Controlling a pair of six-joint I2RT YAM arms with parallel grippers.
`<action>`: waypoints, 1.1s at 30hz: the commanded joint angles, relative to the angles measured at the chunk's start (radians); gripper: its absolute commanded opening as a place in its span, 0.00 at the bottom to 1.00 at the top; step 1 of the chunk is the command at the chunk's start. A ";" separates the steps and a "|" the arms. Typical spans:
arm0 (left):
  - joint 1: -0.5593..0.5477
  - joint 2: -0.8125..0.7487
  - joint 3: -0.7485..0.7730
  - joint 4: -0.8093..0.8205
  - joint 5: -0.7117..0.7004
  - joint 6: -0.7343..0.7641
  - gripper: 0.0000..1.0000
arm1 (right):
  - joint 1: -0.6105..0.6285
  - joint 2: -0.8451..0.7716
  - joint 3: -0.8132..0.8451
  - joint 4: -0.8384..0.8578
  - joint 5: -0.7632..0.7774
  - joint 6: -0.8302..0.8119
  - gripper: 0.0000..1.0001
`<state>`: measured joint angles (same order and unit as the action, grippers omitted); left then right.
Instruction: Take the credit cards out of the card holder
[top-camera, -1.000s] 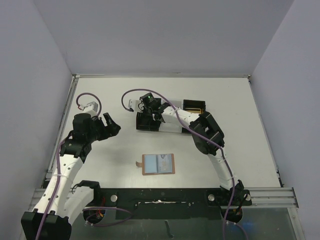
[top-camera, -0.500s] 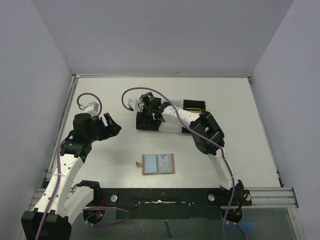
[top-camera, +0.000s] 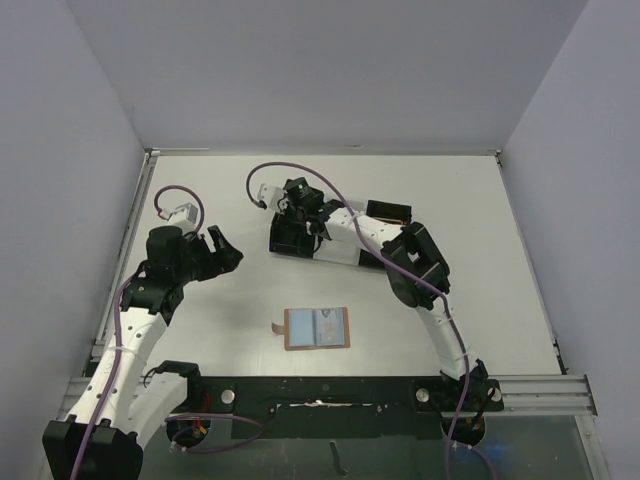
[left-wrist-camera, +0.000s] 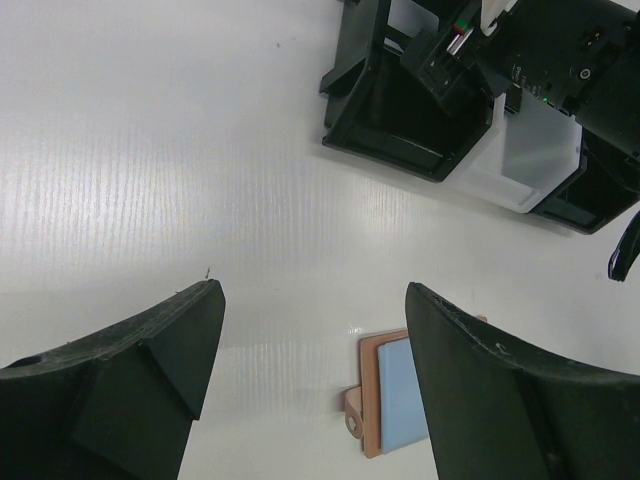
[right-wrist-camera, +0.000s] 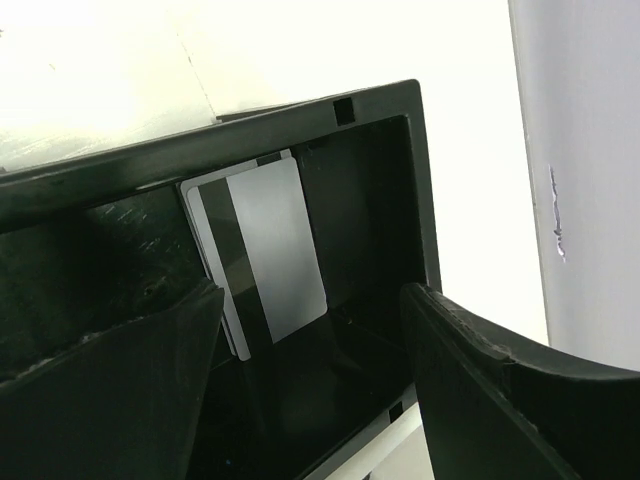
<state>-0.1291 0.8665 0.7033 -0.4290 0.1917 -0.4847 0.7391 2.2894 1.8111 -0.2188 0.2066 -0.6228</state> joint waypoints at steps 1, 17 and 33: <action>0.005 0.000 0.007 0.058 0.014 0.021 0.72 | -0.008 -0.101 -0.012 0.105 -0.018 0.090 0.73; 0.005 0.020 0.005 0.061 0.018 0.024 0.72 | -0.014 -0.457 -0.277 0.081 0.109 0.686 0.74; 0.005 0.051 0.002 0.077 0.043 0.029 0.72 | -0.094 -0.639 -0.492 -0.237 0.309 1.169 0.72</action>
<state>-0.1291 0.9199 0.7010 -0.4068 0.2150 -0.4751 0.6689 1.6920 1.3315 -0.4324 0.4759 0.4271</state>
